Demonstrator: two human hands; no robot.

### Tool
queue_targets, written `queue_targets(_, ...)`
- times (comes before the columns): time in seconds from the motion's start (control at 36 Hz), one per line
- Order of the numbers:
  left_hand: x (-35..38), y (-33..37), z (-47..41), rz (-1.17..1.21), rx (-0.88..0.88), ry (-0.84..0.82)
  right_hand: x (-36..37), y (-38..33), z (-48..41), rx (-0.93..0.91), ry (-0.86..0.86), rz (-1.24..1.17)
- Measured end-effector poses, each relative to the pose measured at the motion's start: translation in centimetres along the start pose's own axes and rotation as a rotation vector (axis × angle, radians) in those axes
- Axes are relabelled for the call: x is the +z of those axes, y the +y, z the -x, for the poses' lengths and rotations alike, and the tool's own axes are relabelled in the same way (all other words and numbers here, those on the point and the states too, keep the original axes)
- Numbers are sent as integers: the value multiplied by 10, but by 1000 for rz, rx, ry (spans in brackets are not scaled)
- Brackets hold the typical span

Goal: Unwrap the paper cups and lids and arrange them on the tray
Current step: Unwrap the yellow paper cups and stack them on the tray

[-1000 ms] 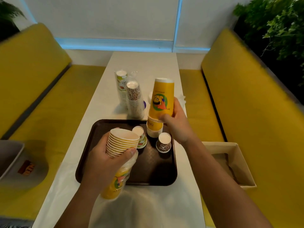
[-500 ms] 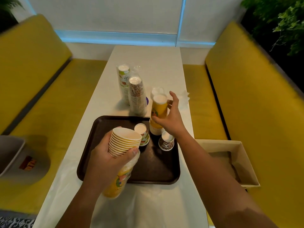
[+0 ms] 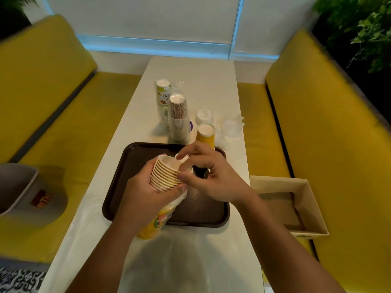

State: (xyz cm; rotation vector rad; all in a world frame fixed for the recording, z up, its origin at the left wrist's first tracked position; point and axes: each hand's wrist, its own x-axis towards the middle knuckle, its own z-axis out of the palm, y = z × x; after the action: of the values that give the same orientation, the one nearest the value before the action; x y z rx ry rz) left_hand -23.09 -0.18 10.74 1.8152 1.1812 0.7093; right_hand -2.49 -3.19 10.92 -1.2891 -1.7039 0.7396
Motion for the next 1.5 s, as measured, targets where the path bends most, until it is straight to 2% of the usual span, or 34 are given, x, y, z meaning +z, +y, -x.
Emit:
queue_targets(0.17, 1, 9, 9, -43, 50, -15, -2, -8, 7, -4, 17, -39)
queue_targets(0.33, 1, 6, 15, -83, 73, -23, -10, -16, 9, -27, 203, -142)
queue_targets(0.64, -2, -1, 21, -113, 91, -26, -40, -14, 9, 135, 18, -288)
queue_targets(0.89, -4, -9, 18, -129, 92, -42, -71, -9, 11, 208, -38, -373)
queue_targets(1.11, -6, -9, 11, -15, 38, 34, -83, 10, 14, 321, -183, -369)
queue_targets(1.25, -2, -7, 2, 25, 33, 35, -67, 26, 9, 371, -200, -331)
queue_targets(1.36, -2, -9, -4, 51, 20, 60, -52, 33, 1, 333, -97, -306)
queue_targets(1.5, -1, -11, -11, 78, -11, 90, -39, 44, -19, 258, 321, -373)
